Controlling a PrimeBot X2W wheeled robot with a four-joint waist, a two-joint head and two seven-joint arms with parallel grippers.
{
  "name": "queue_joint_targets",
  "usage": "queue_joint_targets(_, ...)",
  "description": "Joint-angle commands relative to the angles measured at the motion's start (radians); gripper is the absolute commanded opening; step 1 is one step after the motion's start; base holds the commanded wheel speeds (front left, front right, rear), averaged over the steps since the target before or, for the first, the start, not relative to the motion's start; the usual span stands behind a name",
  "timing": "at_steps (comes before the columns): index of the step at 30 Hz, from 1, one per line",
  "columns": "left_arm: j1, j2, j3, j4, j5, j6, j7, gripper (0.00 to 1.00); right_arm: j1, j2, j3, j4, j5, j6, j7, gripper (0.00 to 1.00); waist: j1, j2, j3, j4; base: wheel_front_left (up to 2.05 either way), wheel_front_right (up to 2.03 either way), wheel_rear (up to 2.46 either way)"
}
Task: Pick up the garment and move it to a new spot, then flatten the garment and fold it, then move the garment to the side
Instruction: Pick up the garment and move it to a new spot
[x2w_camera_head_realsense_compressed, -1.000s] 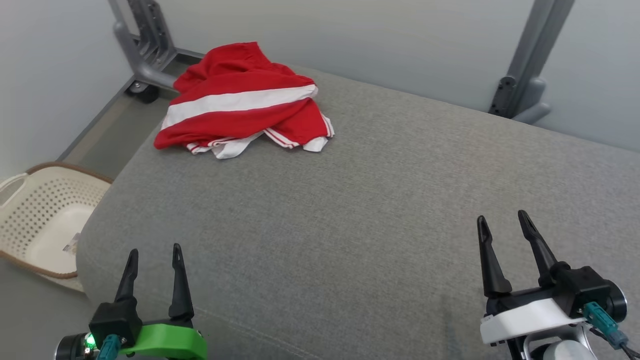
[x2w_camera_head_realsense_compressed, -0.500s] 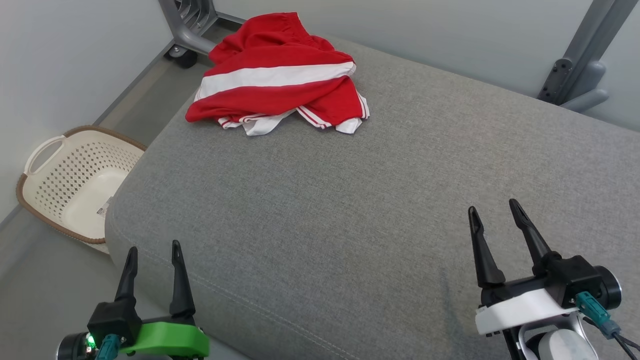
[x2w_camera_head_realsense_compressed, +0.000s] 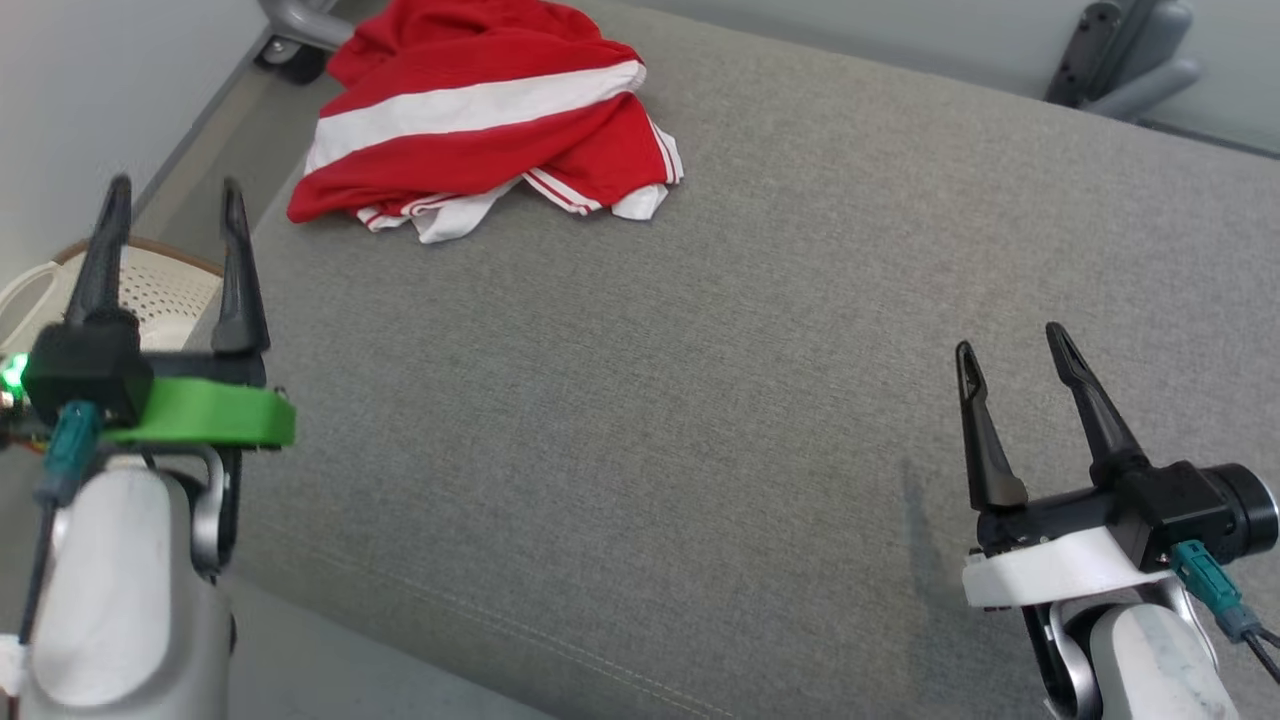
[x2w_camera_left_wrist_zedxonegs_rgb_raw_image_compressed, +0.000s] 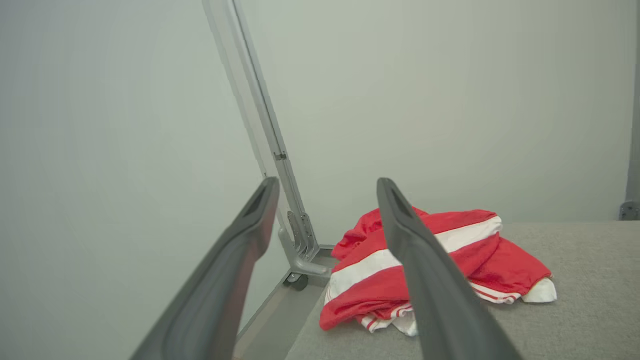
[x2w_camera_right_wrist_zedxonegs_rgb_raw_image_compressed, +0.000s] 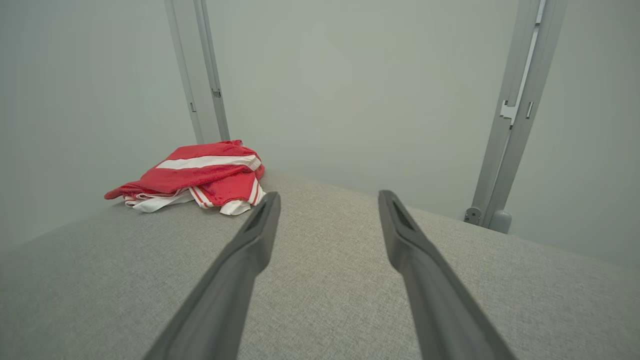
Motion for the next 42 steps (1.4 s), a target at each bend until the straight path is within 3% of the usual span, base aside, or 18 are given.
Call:
queue_joint_targets(1, -0.077, 0.031, -0.008, 0.032, 0.020, -0.017, 0.000, 1.00, -0.028, -0.005, -0.003, -0.013, -0.016, -0.001, -0.003, 1.00, 0.0000, 0.0033, 0.112, -0.091, 0.00, 0.00, 0.00)
queue_joint_targets(11, -0.453, 0.182, -0.080, 0.335, 0.024, -0.083, 0.072, 1.00, -0.101, -0.005, 0.013, -0.078, -0.051, -0.001, -0.003, 1.00, 0.0000, 0.0033, 0.281, -0.243, 0.00, 0.00, 0.00)
queue_joint_targets(15, -0.535, 0.201, -0.160, 0.457, -0.001, -0.090, 0.115, 1.00, -0.104, -0.004, 0.005, -0.105, -0.055, -0.001, -0.003, 1.00, 0.0000, 0.0033, 0.322, -0.285, 0.00, 0.00, 0.00)
queue_joint_targets(24, -0.620, 0.245, -0.386, 0.648, -0.187, -0.090, 0.189, 1.00, -0.100, -0.004, 0.006, -0.142, -0.052, -0.001, -0.003, 1.00, 0.0000, 0.0033, 0.367, -0.335, 0.00, 0.00, 0.00)
queue_joint_targets(32, -0.663, 0.267, -0.438, 0.757, -0.256, -0.091, 0.170, 1.00, -0.092, -0.004, -0.003, -0.158, -0.061, -0.001, -0.003, 1.00, 0.0000, 0.0033, 0.382, -0.342, 0.00, 0.00, 0.00)
queue_joint_targets(38, -0.703, 0.266, -0.434, 0.856, -0.258, -0.061, 0.138, 1.00, -0.086, -0.004, -0.016, -0.170, -0.070, -0.001, -0.003, 1.00, 0.0000, 0.0033, 0.386, -0.340, 0.00, 0.00, 0.00)
queue_joint_targets(39, -0.711, 0.267, -0.433, 0.867, -0.258, -0.056, 0.128, 0.91, -0.085, -0.004, -0.019, -0.171, -0.070, -0.001, -0.003, 1.00, 0.0000, 0.0033, 0.386, -0.339, 0.00, 0.00, 0.00)
queue_joint_targets(41, -0.726, 0.263, -0.428, 0.887, -0.264, -0.049, 0.112, 0.39, -0.084, -0.004, -0.023, -0.175, -0.072, -0.001, -0.003, 1.00, 0.0000, 0.0033, 0.385, -0.336, 0.00, 0.00, 0.00)
queue_joint_targets(42, -0.730, 0.260, -0.429, 0.897, -0.263, -0.049, 0.104, 0.24, -0.084, -0.004, -0.024, -0.176, -0.072, -0.001, -0.003, 1.00, 0.0000, 0.0033, 0.385, -0.334, 0.00, 0.00, 0.00)
